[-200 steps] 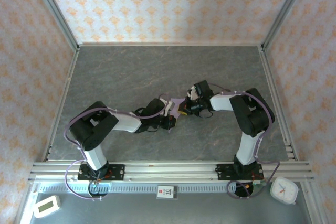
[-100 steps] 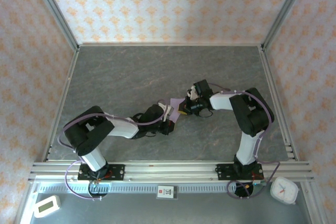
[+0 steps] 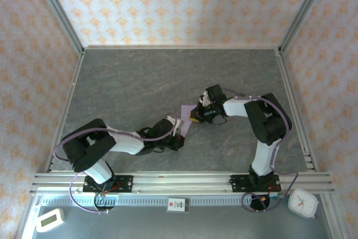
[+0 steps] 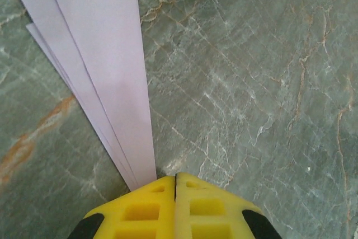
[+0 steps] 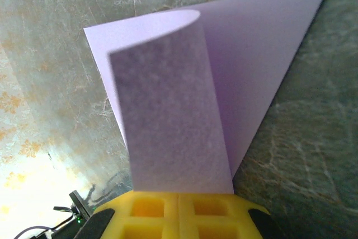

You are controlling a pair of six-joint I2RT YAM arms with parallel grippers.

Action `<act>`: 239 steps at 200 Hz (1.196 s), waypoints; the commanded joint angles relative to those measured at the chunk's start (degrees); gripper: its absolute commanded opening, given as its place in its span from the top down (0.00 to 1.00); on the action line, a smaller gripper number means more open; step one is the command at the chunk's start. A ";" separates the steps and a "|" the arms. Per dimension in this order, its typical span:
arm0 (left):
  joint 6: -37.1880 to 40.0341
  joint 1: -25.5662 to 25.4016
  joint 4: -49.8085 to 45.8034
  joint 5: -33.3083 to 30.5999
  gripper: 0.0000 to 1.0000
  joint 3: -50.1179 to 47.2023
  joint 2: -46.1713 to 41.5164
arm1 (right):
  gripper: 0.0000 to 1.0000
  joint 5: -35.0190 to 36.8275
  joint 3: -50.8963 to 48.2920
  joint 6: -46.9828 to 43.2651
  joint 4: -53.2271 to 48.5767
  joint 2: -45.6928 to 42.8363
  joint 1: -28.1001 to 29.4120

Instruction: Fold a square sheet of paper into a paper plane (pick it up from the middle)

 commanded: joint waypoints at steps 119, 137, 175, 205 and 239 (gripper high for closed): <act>-7.23 -0.93 -0.28 1.53 1.00 -7.01 1.17 | 0.91 0.34 -10.13 5.33 11.42 -13.79 0.49; -7.57 -0.84 0.79 2.15 1.00 -7.25 1.43 | 0.95 -0.79 -14.84 8.08 17.41 -15.07 0.61; -7.83 -0.42 1.96 3.04 1.00 -7.93 1.65 | 0.99 -1.88 -19.95 10.90 24.98 -15.11 2.01; -7.94 -0.23 2.25 3.37 1.00 -8.43 1.51 | 1.00 -2.01 -20.74 12.13 28.33 -13.09 2.64; -7.77 0.20 2.65 3.59 1.00 -8.83 1.38 | 1.00 -2.36 -18.79 11.98 29.62 -9.98 4.83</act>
